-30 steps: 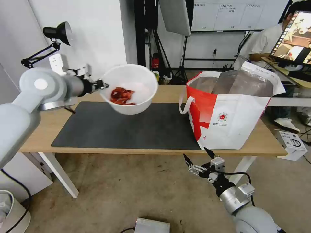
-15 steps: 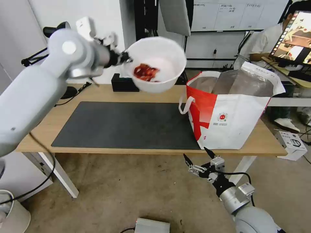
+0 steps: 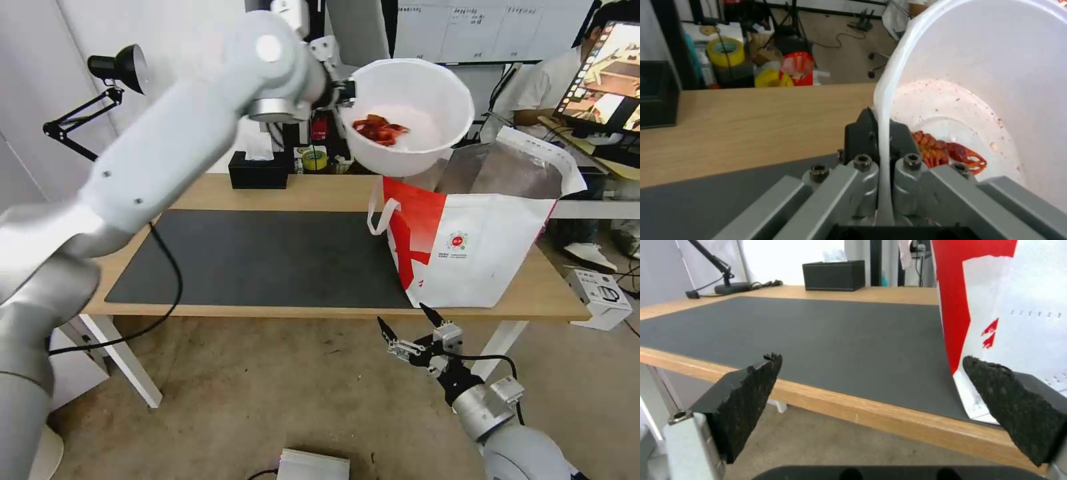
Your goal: Pick up the trash from the table and place it into the takeout bag.
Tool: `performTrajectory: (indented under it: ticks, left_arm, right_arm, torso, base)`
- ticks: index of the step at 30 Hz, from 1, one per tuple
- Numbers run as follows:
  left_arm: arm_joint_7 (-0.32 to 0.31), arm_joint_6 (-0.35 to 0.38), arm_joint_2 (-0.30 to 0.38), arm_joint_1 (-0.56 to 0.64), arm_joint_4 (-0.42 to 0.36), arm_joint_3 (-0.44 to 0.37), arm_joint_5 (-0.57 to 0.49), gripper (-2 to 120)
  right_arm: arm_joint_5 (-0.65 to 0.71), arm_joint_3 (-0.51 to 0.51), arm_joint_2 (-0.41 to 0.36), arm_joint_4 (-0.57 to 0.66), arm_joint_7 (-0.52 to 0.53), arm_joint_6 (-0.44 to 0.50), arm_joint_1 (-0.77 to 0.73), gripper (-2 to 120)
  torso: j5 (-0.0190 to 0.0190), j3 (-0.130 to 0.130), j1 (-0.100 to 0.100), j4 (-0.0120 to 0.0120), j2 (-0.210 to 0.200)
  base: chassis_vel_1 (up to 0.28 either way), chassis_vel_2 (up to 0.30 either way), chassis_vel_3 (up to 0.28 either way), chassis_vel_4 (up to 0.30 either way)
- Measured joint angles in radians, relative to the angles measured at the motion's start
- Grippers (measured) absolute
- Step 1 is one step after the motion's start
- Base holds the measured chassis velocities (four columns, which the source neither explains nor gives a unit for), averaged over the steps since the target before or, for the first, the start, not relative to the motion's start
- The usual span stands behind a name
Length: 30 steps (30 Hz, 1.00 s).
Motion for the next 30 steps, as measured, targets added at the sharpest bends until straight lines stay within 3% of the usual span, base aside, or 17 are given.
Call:
performTrajectory:
  ticks: [15,18,30]
  left_arm:
    - [-0.022,-0.008,-0.169,-0.007,0.163,0.042,0.096,0]
    - [0.011,-0.028,-0.196,-0.008,0.175,0.06,0.161,0]
    - [0.074,-0.121,-0.183,0.018,0.146,0.139,0.341,0]
  right_arm:
    - [0.0,0.0,0.0,0.0,0.0,0.0,0.0,100]
    - [0.0,0.0,0.0,0.0,0.0,0.0,0.0,100]
    - [0.0,0.0,0.0,0.0,0.0,0.0,0.0,100]
  torso:
    - [-0.0001,0.0,0.0,0.0002,0.0]
    - [-0.0001,0.0,0.0,0.0,0.0]
    - [-0.0002,0.0,0.0,0.0002,0.0]
  base:
    - [0.0,0.0,0.0,0.0]
    - [0.0,0.0,0.0,0.0]
    - [0.0,0.0,0.0,0.0]
